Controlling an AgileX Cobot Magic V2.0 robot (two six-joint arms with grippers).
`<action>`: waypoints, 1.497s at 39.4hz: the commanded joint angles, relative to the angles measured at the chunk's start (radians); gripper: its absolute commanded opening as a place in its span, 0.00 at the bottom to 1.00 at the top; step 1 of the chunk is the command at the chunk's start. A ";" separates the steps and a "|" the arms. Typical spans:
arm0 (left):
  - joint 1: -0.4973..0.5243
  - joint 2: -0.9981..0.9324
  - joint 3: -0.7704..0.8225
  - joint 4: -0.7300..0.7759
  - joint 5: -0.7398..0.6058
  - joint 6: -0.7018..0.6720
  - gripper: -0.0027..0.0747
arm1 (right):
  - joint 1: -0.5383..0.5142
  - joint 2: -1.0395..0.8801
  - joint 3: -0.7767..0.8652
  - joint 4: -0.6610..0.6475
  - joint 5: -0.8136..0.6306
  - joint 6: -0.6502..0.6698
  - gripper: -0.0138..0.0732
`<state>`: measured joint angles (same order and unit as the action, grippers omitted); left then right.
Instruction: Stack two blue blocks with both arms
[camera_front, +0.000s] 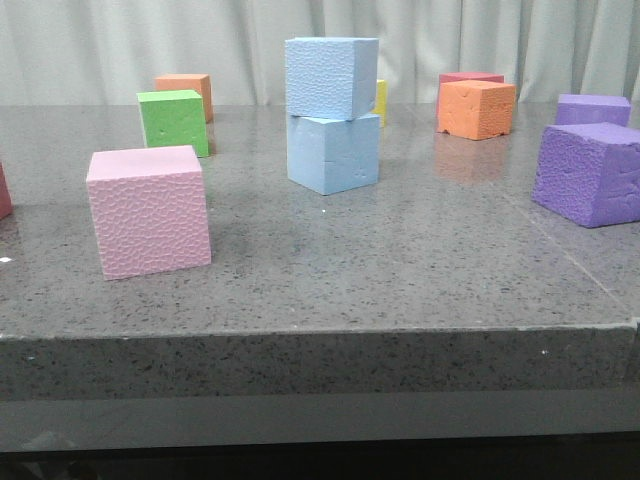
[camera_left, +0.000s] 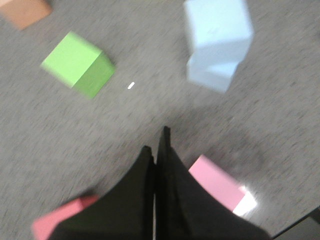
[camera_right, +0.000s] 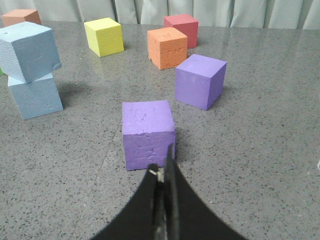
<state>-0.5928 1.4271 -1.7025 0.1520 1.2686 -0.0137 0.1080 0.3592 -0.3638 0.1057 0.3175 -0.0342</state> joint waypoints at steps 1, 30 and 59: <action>0.002 -0.134 0.091 0.069 -0.054 -0.049 0.01 | -0.007 0.008 -0.024 0.005 -0.078 -0.011 0.08; 0.002 -0.975 0.905 -0.078 -0.558 -0.051 0.01 | -0.007 0.008 -0.024 0.005 -0.078 -0.011 0.08; 0.002 -1.138 1.014 -0.142 -0.656 -0.051 0.01 | -0.007 0.008 -0.024 0.005 -0.078 -0.011 0.08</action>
<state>-0.5928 0.2797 -0.6665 0.0180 0.6994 -0.0534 0.1080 0.3592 -0.3638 0.1057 0.3175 -0.0359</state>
